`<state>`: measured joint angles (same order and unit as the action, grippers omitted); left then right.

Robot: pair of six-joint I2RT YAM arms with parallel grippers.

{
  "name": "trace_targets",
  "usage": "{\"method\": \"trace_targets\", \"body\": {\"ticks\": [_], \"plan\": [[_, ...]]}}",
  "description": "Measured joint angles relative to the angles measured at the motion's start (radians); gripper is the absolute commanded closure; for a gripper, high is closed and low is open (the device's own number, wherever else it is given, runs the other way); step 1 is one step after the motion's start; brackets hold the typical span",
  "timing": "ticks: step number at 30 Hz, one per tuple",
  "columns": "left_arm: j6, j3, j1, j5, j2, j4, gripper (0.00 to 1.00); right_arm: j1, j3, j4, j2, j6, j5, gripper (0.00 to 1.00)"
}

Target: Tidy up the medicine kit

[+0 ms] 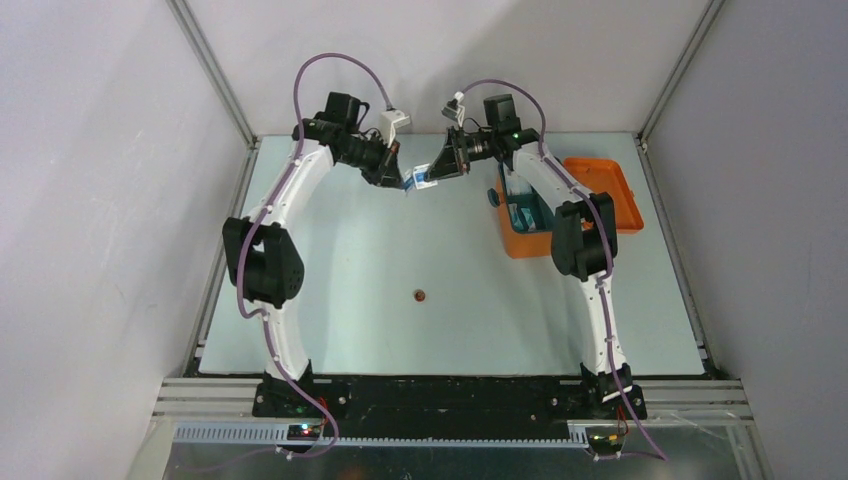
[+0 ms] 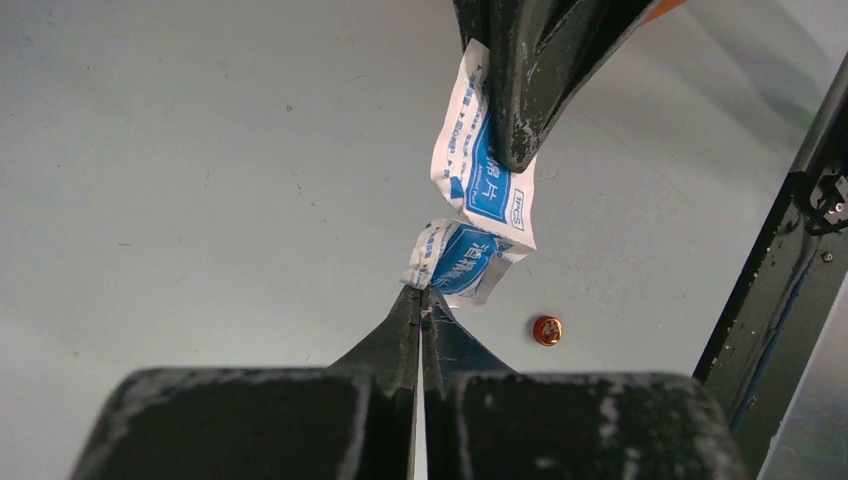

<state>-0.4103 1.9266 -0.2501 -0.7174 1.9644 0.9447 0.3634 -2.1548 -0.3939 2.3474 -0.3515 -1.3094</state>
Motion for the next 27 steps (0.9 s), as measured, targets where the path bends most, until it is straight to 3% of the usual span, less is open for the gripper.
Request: {"method": "trace_targets", "body": {"ticks": [2, 7, 9, 19, 27], "plan": [[0.002, 0.0, -0.002, 0.002, 0.0, 0.0, 1.0, 0.002, 0.0, -0.005, 0.0, 0.011, 0.007, 1.0], [0.012, 0.0, -0.002, 0.044, 0.0, -0.002, 0.58, 0.004, 0.0, -0.055, -0.001, 0.061, 0.047, 1.0], [0.02, 0.0, -0.001, 0.069, 0.0, -0.005, 0.52, 0.004, 0.0, -0.086, -0.002, 0.09, 0.073, 1.0], [0.028, -0.089, 0.015, 0.097, -0.018, -0.016, 0.45, -0.015, 0.04, -0.266, -0.158, 0.259, 0.233, 1.0], [0.053, -0.15, 0.019, 0.09, -0.05, -0.016, 0.44, -0.094, 0.224, -0.363, -0.449, 0.353, 0.599, 1.0]]}}
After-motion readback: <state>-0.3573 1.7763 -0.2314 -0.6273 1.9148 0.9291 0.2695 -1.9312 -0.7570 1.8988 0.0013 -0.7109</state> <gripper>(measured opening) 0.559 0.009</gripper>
